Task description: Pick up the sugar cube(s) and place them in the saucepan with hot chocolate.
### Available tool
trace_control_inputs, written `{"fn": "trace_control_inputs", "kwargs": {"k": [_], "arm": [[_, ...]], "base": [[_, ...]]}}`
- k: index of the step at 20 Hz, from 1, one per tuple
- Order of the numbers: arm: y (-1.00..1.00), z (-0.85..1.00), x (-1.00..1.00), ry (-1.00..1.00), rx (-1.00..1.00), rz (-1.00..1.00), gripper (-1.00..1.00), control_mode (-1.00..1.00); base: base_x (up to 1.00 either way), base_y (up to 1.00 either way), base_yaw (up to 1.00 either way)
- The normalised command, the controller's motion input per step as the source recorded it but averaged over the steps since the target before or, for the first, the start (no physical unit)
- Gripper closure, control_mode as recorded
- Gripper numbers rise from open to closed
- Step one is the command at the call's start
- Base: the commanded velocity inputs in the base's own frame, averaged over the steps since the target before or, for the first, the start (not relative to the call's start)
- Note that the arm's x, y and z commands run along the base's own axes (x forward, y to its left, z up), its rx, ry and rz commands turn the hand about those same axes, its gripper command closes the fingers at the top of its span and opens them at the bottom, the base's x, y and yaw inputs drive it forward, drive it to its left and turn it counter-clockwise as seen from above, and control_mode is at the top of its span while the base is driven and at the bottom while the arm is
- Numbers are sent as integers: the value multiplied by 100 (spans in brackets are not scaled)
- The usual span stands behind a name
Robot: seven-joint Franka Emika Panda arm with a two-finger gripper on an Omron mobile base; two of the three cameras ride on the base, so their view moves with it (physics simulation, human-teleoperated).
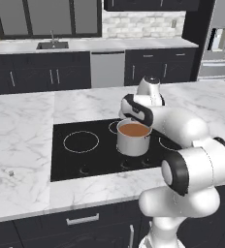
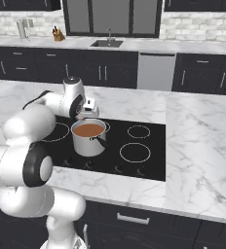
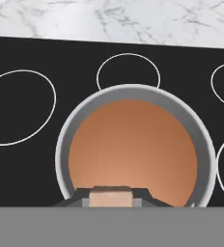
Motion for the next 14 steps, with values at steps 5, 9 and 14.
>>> {"fn": "trace_control_inputs", "kwargs": {"k": [5,9,14], "arm": [[0,-10,0,0,0,0,100,-100],[0,-23,0,0,0,0,100,-100],[0,-18,0,0,0,0,100,-100]], "base": [[0,0,0],[0,0,0],[0,0,0]]}}
